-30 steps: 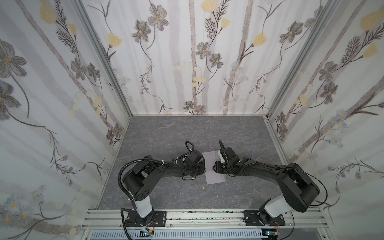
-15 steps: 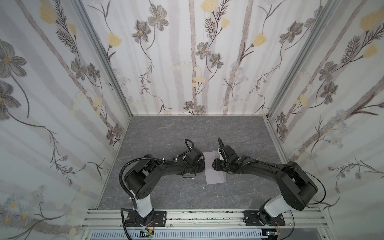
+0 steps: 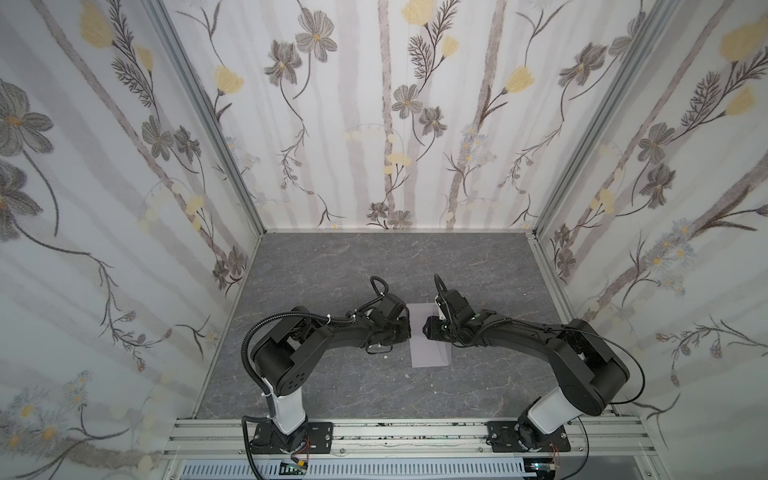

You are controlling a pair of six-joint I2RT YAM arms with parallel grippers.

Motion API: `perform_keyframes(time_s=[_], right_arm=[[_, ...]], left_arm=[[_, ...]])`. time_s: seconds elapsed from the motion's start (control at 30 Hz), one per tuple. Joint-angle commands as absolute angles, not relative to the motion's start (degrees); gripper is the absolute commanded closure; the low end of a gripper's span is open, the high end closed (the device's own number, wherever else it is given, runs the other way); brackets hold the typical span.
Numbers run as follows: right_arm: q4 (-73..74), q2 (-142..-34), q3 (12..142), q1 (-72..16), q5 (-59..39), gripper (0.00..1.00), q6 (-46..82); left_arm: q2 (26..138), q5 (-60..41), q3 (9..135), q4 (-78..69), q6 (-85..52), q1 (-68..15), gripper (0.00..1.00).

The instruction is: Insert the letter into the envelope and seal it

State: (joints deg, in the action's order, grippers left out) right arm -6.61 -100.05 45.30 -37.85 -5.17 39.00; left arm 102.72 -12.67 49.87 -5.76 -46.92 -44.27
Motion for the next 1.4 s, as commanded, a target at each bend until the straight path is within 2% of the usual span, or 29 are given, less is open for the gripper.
perform_keyframes(time_s=[0.0, 1.0, 1.37], right_arm=[[-4.79, -99.38, 45.01, -37.71, -3.34, 0.48, 39.64], [3.87, -102.26, 41.57, -37.53, -10.86, 0.49, 43.37], [0.02, -99.26, 41.89, -37.53, -6.62, 0.48, 43.14]], left_arm=[[101.28, -12.13, 48.9, -5.89, -46.93, -44.18, 0.97], [102.92, -12.82, 49.13, -6.24, -46.67, -44.82, 0.98], [101.72, -11.52, 49.39, -6.15, -46.23, -44.65, 0.98]])
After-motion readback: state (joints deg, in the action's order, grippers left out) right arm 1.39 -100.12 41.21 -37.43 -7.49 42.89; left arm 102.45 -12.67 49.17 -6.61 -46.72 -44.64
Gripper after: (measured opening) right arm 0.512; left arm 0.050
